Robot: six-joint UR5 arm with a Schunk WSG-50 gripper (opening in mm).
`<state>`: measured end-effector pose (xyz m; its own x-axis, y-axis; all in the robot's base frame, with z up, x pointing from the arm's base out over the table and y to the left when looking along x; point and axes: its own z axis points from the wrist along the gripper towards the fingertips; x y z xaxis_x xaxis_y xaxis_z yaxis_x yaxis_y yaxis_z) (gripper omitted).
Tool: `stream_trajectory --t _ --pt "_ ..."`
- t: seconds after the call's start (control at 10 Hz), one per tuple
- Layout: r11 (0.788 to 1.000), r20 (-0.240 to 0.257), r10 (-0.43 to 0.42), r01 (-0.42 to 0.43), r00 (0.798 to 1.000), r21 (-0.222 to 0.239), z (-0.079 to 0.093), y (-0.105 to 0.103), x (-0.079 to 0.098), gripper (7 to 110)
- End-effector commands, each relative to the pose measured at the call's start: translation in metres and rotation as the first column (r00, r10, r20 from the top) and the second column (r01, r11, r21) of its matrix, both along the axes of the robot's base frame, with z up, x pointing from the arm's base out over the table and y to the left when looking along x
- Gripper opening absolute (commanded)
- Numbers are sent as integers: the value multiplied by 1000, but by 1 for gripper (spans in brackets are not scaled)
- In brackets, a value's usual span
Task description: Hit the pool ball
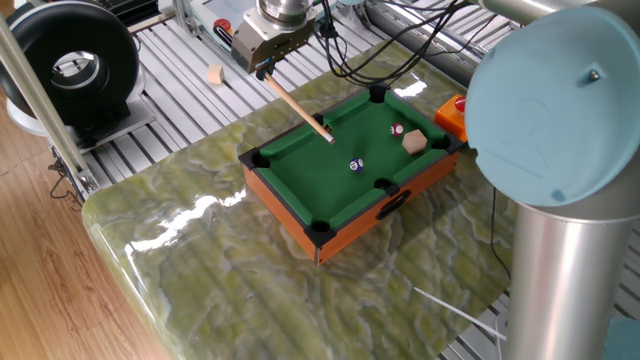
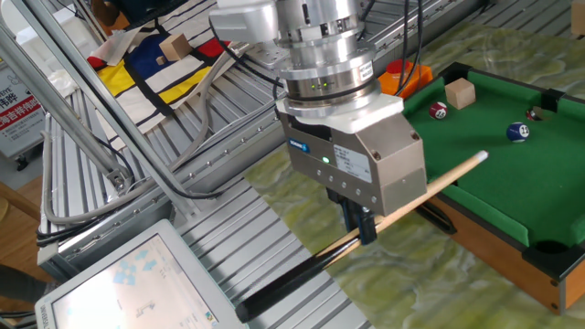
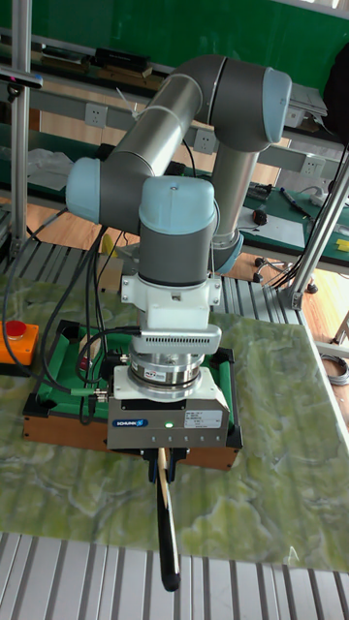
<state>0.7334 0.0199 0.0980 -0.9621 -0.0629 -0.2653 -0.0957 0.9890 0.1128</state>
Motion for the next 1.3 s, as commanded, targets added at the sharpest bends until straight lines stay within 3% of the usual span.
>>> stream_trajectory --t 0.0,0.9,1.2 --pt "1000 7 -4 3 1000 24 0 7 -4 7" --pt "1000 9 11 -11 1000 2 4 1 -7 7" --pt "1000 11 11 -11 1000 14 5 2 -11 7"
